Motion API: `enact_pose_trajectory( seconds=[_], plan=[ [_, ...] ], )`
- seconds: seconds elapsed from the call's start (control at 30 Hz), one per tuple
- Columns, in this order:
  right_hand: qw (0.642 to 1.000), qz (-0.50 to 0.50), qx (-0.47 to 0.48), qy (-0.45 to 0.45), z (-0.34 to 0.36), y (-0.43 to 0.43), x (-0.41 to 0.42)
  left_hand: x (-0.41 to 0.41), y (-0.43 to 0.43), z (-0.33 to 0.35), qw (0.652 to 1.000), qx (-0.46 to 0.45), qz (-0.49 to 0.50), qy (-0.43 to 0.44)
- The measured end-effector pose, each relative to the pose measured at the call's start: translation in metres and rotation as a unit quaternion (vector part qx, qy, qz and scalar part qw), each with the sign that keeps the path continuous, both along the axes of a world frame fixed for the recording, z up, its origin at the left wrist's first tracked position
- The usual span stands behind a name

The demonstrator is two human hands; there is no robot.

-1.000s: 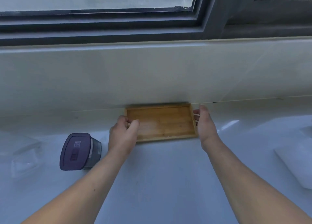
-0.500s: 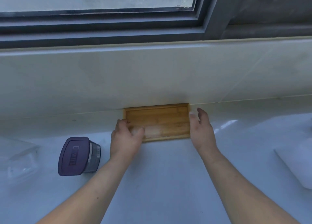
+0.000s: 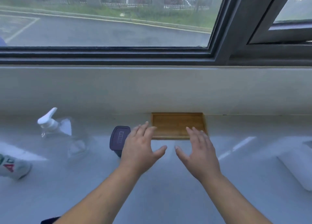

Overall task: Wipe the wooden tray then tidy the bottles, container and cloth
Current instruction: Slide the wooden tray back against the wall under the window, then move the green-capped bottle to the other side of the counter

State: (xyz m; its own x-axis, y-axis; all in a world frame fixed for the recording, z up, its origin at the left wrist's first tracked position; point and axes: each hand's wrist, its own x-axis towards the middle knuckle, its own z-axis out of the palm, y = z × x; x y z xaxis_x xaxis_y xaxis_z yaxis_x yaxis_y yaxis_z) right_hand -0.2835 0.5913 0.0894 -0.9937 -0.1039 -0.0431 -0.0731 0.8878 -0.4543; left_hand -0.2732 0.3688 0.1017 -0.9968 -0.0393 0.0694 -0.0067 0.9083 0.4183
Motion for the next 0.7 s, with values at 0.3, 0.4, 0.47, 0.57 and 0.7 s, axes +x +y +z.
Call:
enact_pose_trajectory(
  seconds=[0.3,0.4,0.47,0.57,0.7],
  plan=[
    [0.987,0.135,-0.048,0.071,0.051,-0.172,0.064,0.119,-0.16,0.052,0.991,0.023,0.118,0.061],
    [0.981,0.167,-0.051,0.079,0.062,-0.239,0.1,0.171,-0.227,0.056,0.985,0.026,0.161,0.06],
    [0.979,0.183,-0.043,0.084,0.065,-0.284,0.127,0.205,-0.273,0.06,0.981,0.028,0.183,0.062],
    [0.976,0.202,-0.023,0.074,0.062,-0.344,0.165,0.249,-0.338,0.063,0.975,0.012,0.213,0.06],
    [0.972,0.232,0.009,0.035,0.049,-0.416,0.204,0.289,-0.418,0.061,0.966,0.0,0.255,0.04]
  ],
)
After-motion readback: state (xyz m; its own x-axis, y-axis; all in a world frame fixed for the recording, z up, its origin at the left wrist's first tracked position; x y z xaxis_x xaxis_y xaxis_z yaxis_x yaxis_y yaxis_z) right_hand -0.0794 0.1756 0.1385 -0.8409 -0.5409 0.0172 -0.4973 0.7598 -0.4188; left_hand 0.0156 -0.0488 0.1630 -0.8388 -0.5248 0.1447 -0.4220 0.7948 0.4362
